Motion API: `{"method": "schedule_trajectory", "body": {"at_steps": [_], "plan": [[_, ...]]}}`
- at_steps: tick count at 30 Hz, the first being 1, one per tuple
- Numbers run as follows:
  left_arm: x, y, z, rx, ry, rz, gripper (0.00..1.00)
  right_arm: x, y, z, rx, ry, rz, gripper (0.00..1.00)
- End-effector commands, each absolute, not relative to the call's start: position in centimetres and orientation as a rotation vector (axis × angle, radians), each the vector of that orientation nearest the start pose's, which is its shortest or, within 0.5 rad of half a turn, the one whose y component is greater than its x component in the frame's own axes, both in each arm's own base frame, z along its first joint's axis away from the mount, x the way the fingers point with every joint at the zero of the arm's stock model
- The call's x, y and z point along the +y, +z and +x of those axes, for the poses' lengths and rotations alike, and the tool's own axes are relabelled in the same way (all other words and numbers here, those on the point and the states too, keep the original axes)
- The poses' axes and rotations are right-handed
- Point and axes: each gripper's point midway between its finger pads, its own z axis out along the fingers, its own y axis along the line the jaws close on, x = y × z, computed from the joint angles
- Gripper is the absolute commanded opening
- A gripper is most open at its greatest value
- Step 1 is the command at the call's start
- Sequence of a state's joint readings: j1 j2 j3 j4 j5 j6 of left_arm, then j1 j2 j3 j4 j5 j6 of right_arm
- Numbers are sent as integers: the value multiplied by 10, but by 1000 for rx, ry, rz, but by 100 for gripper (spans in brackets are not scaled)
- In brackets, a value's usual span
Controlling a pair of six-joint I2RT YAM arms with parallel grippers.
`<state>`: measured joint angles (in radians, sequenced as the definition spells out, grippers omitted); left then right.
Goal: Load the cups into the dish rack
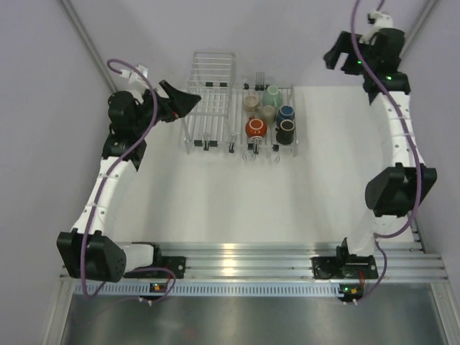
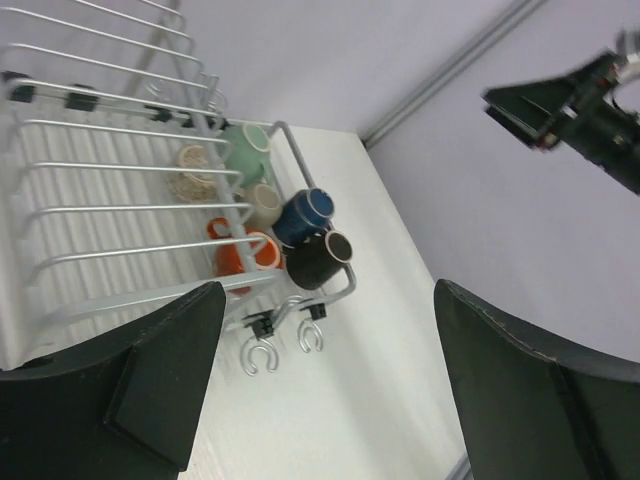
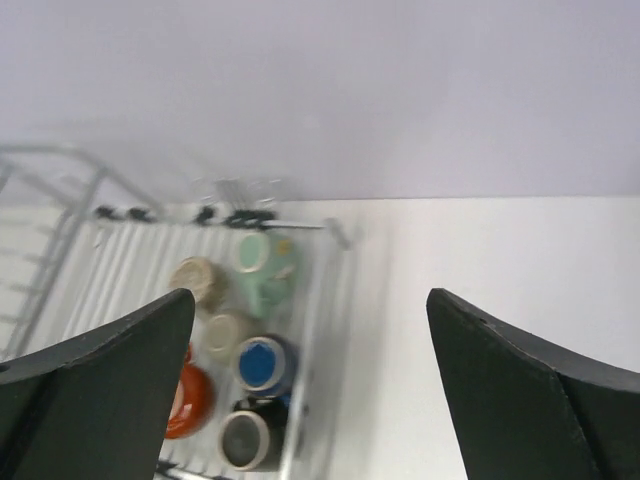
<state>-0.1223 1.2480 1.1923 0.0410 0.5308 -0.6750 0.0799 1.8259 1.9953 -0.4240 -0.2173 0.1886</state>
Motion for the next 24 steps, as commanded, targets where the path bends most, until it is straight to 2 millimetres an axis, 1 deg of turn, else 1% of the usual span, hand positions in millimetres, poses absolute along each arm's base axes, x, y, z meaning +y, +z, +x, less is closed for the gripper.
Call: {"method": "schedule_trajectory", "body": {"at_steps": [1,2,3,4,5,6,7,8,10,12,16,24], "plan": [[-120,381,389,1647,-926,-82,91,10,357,529,1853,336,129,99],[-112,372,393,1663,-912,-113,91,0,337,525,1899,308,152,99],[-90,366,399,1662,-879,-171,91,-10,333,518,1908,270,157,99],[-83,361,403,1665,-866,-194,91,-23,325,513,1920,229,183,99],[-74,356,406,1669,-851,-222,91,-27,301,507,1966,213,198,99],[-62,348,409,1675,-825,-250,91,-29,301,503,1958,199,195,99],[-57,345,411,1679,-810,-260,91,-32,294,500,1969,191,197,100],[-50,343,413,1680,-790,-273,91,-31,280,495,1999,191,200,99],[-43,338,416,1691,-769,-281,91,-32,267,492,2028,192,208,99],[-41,334,417,1698,-774,-293,91,-31,262,491,2036,202,222,99],[-35,334,418,1693,-771,-301,91,-28,257,494,2046,227,224,99],[-27,329,416,1695,-769,-328,91,-25,258,500,2036,252,207,99]]}}
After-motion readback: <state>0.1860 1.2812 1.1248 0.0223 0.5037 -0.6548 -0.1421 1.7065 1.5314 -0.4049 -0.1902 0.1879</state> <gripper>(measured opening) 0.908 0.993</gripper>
